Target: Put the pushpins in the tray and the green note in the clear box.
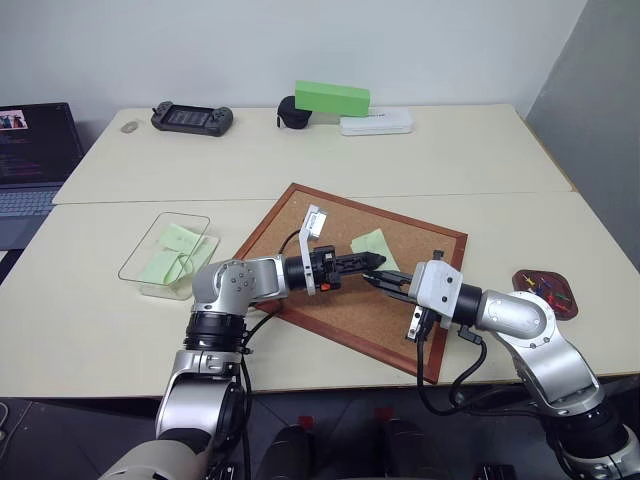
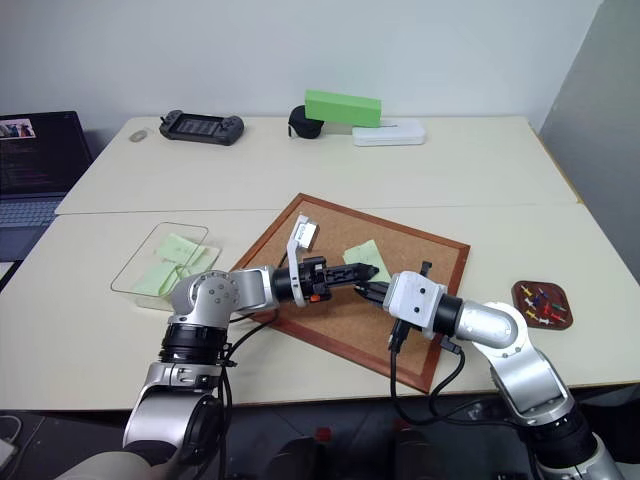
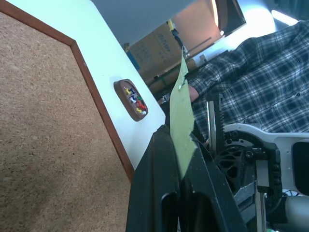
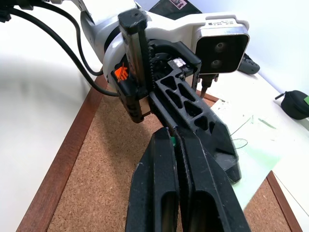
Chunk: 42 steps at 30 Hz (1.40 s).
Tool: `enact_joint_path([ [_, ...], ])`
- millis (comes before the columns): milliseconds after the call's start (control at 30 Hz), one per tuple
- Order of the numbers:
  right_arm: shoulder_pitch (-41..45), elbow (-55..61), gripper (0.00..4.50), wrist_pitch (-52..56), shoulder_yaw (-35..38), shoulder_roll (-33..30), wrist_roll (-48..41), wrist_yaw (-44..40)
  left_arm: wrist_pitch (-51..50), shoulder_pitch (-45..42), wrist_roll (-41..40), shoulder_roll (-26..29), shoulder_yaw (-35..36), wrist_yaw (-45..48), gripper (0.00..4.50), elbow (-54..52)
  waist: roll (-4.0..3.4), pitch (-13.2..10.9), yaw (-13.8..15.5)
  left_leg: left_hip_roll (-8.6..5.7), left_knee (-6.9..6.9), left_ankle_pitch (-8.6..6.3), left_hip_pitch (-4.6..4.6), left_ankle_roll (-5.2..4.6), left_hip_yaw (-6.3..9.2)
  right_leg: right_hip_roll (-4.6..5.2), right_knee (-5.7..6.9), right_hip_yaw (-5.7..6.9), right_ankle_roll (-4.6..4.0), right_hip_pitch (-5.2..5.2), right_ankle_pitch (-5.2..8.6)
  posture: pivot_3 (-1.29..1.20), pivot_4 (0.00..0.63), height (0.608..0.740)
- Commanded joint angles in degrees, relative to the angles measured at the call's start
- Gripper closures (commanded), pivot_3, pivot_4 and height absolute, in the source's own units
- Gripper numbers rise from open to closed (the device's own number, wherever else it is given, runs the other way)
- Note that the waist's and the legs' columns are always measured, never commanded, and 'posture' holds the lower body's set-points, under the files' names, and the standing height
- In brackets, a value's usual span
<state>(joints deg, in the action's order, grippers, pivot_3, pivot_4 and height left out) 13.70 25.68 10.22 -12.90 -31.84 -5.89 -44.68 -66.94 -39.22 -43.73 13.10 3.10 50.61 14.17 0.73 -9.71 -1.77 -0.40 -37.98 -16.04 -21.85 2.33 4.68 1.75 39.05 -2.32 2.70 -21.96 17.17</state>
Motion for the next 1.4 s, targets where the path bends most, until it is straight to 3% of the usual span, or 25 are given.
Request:
enact_joint_path([
  [33, 0.46, 4.25, 4.50, 1.30, 2.34, -0.02, -2.44, 0.27, 4.19, 0.01, 1.99, 1.55, -2.79, 3.23, 4.46, -0.59, 0.00, 0.00, 0.00, 0.00, 0.00, 0.00, 0.00, 0.00, 0.00, 0.00, 0.00, 0.00, 0.00, 0.00, 0.00, 0.00, 0.150, 0.740],
  [567, -1.59, 8.46, 4.50, 7.61, 6.32, 0.01, -5.88, 3.16, 10.24, -0.66, 4.95, 3.61, -6.29, 8.09, 4.46, -1.60, 0.00, 0.00, 0.06, 0.00, 0.01, -0.12, 0.00, -0.21, 0.02, 0.00, 0.00, 0.01, 0.00, -0.01, 0.00, 0.00, 0.150, 0.740],
  [767, -10.47, 11.27, 4.50, 20.11, 23.49, 3.68, -11.77, 14.60, 31.60, 1.34, 14.67, 8.98, -14.28, 16.91, 4.46, -13.19, 0.00, 0.00, 0.31, 0.00, 0.05, -0.06, -0.08, -0.10, 0.02, 0.06, -0.05, -0.02, -0.01, -0.03, 0.00, 0.00, 0.150, 0.740],
  [933, -13.74, 10.07, 4.50, 26.50, 34.05, 6.67, -10.09, 25.20, 44.01, 2.40, 19.66, 8.53, -17.19, 19.37, 4.46, -13.53, -0.01, 0.00, 0.51, -0.12, 0.05, -0.05, -0.06, -0.08, -0.13, 0.23, -0.07, -0.10, 0.00, -0.02, 0.00, 0.00, 0.150, 0.740],
  [1233, -13.83, 2.46, 4.50, 36.08, 42.87, 12.55, -13.76, 34.23, 54.87, 3.26, 24.44, 6.35, -20.82, 22.27, 4.46, -9.02, -0.03, 0.01, 0.07, -0.04, 0.08, -0.14, -0.04, -0.25, -0.11, 0.01, -0.03, -0.09, 0.00, -0.02, 0.00, 0.00, 0.150, 0.740],
  [1400, -11.71, -4.63, 4.50, 32.52, 44.43, 11.32, -13.60, 33.94, 56.47, 4.85, 25.49, 5.38, -22.42, 22.52, 4.46, -9.90, -0.11, 0.03, -0.07, -0.04, 0.08, -0.14, -0.01, -0.26, -0.17, 0.00, -0.02, -0.16, 0.00, -0.01, 0.00, 0.00, 0.150, 0.740],
])
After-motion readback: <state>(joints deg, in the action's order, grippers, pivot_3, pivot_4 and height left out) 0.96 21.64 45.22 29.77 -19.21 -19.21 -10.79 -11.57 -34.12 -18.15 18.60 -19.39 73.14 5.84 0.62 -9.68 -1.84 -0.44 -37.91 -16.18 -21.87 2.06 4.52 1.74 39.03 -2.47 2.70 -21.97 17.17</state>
